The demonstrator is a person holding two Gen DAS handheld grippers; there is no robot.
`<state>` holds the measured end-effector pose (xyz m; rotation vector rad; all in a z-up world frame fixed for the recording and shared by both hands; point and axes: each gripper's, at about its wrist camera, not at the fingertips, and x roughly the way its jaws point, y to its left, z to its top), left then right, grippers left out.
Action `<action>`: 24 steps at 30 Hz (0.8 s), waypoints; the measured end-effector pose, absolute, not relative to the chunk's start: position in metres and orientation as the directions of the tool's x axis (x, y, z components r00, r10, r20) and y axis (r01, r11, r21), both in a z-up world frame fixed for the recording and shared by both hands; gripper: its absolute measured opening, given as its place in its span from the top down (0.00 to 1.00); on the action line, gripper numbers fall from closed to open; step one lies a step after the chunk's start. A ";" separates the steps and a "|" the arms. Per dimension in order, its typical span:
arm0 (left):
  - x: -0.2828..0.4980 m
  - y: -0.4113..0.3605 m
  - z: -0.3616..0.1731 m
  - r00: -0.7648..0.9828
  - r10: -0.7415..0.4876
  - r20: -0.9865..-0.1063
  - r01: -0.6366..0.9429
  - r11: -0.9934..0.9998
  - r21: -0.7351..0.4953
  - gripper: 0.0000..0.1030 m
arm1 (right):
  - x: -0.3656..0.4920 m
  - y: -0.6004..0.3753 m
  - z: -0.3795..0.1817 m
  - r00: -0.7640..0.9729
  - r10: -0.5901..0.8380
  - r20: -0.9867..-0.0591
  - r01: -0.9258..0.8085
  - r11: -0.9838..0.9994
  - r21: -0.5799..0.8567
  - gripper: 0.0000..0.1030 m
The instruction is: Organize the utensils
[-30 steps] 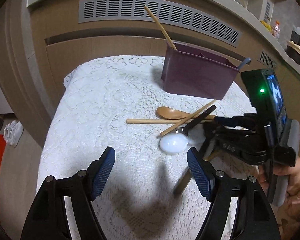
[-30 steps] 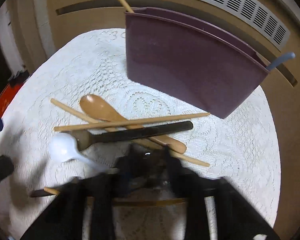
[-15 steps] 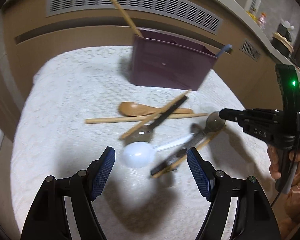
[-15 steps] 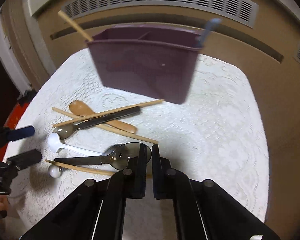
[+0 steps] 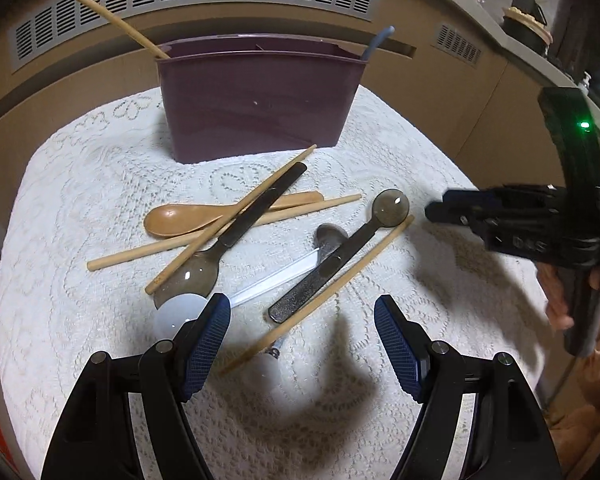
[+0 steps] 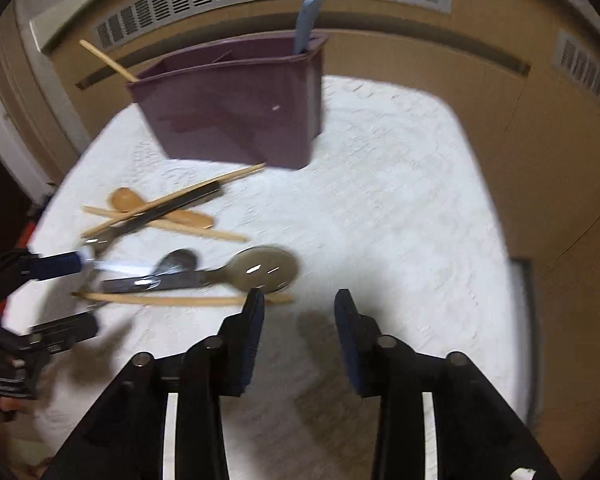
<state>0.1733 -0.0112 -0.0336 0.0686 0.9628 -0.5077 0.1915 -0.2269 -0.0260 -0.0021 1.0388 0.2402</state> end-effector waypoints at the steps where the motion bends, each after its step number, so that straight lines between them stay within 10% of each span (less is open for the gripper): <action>1: 0.174 -0.011 -0.034 0.469 -0.370 -0.802 0.439 0.886 -0.152 0.27 | 0.191 -0.226 -0.028 0.458 0.232 -0.858 -0.203 0.967 0.153 0.66; 9: 0.171 0.017 -0.033 0.510 -0.334 -0.793 0.373 0.916 -0.147 0.27 | 0.222 -0.201 -0.049 0.391 0.284 -0.875 -0.100 0.959 0.267 0.65; 24: 0.170 0.067 -0.041 0.530 -0.329 -0.782 0.247 0.942 -0.228 0.27 | 0.275 -0.162 -0.052 0.506 0.084 -0.859 0.028 0.993 0.113 0.28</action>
